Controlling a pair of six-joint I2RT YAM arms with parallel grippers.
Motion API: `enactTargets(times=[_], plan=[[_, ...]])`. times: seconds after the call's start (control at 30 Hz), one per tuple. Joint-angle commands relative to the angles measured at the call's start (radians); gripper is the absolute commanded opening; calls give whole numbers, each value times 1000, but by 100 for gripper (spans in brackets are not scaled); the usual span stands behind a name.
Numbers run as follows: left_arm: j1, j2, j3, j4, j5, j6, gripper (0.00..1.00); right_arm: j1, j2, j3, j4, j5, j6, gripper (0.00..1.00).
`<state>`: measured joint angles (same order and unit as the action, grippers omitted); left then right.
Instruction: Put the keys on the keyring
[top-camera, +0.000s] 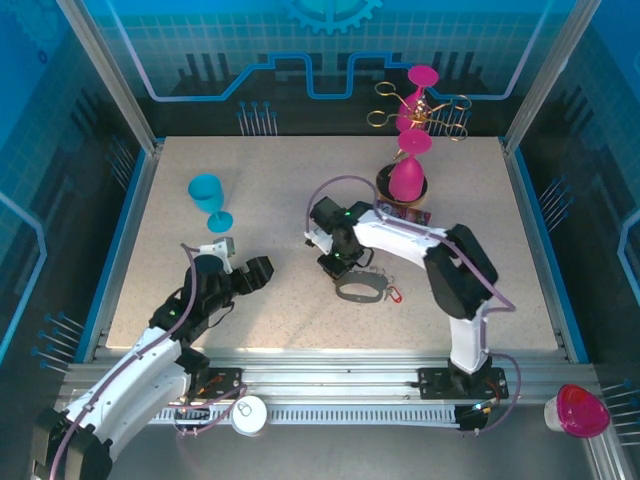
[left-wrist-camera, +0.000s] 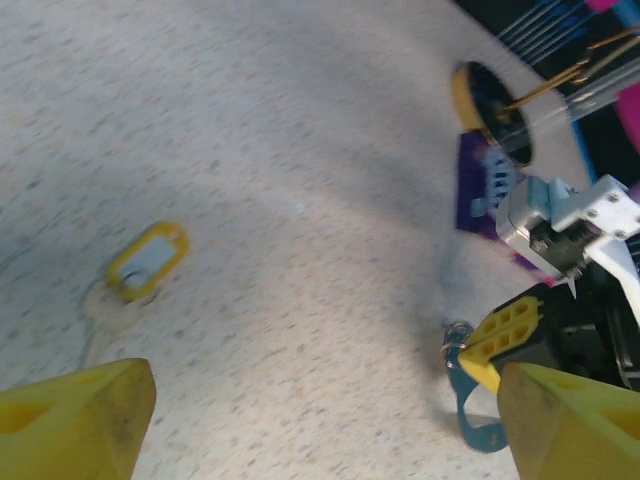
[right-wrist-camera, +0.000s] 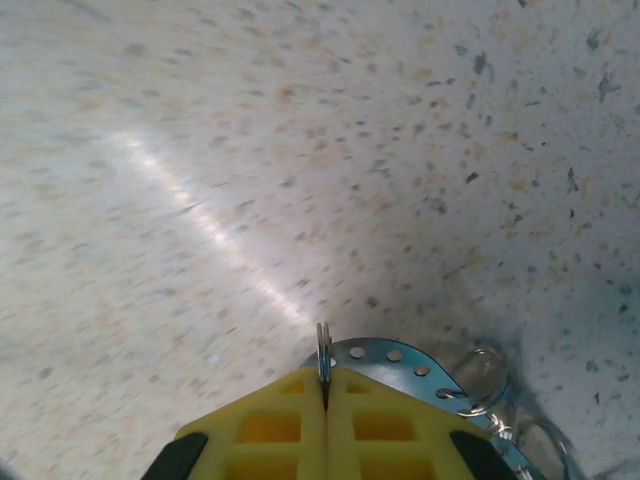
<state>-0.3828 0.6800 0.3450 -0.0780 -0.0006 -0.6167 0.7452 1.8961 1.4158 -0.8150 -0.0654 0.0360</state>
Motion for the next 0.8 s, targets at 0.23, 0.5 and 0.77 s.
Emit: enactTargets(times=[0.23,0.5,0.77], plan=[[-4,199,167,262,358,538,73,-106,-386,-285,373,-405,-46,0],[-5,376,318,196,641,790,50,-150,-514,-415,603,-620,-89,0],[-12,339,366,60,761,1082,46,-180,-590,-517,808,-756,-117,0]])
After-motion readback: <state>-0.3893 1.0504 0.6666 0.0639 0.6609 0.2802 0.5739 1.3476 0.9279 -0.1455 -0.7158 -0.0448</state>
